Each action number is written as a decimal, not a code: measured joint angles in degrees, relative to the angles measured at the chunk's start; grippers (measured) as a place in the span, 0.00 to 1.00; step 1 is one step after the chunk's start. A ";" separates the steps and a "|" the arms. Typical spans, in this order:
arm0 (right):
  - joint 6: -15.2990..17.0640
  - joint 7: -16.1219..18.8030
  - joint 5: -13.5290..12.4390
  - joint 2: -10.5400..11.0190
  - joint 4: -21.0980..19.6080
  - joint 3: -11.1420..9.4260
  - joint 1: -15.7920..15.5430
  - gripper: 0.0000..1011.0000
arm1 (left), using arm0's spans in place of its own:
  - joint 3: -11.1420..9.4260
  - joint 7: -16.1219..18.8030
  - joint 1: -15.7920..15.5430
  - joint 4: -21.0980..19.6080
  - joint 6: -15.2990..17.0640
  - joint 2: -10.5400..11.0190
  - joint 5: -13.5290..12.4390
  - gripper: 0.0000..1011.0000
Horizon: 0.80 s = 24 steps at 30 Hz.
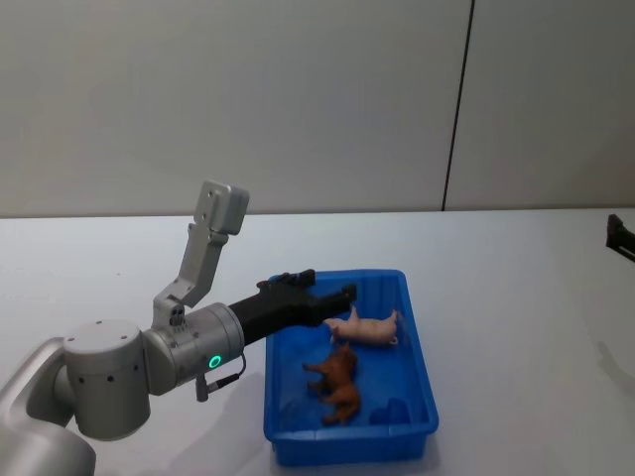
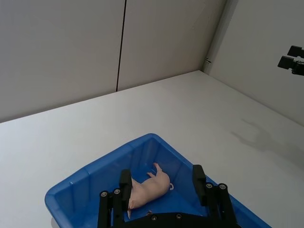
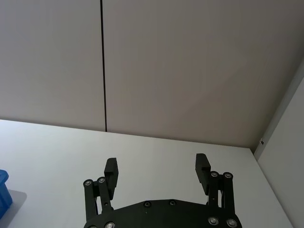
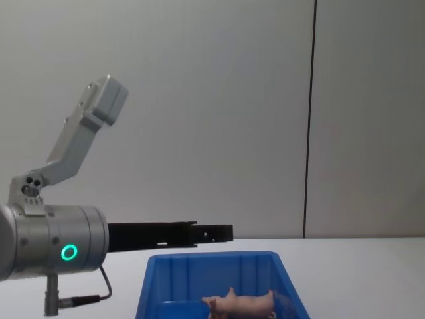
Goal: Pick up the two dolls from the table and place them into the box.
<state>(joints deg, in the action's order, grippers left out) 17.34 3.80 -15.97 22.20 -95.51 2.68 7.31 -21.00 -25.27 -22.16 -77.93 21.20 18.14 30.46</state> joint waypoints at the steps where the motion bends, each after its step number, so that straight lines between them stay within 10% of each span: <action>1: 0.00 0.00 0.00 0.00 0.00 0.00 0.00 0.99 | -0.03 -0.09 -0.10 0.15 0.07 -0.06 -0.02 0.79; 9: 0.00 0.00 0.00 0.00 0.00 0.00 0.00 0.99 | -0.01 0.80 0.06 -0.16 -1.48 0.02 -0.18 0.99; 24: 0.00 0.00 0.00 0.00 0.00 0.00 0.00 0.99 | 0.76 6.58 2.15 -4.49 -9.12 1.32 -1.06 0.99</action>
<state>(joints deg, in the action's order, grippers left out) 17.34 3.80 -15.97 22.20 -95.51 2.68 7.31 -20.24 -18.70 -20.01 -82.42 12.08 19.46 29.40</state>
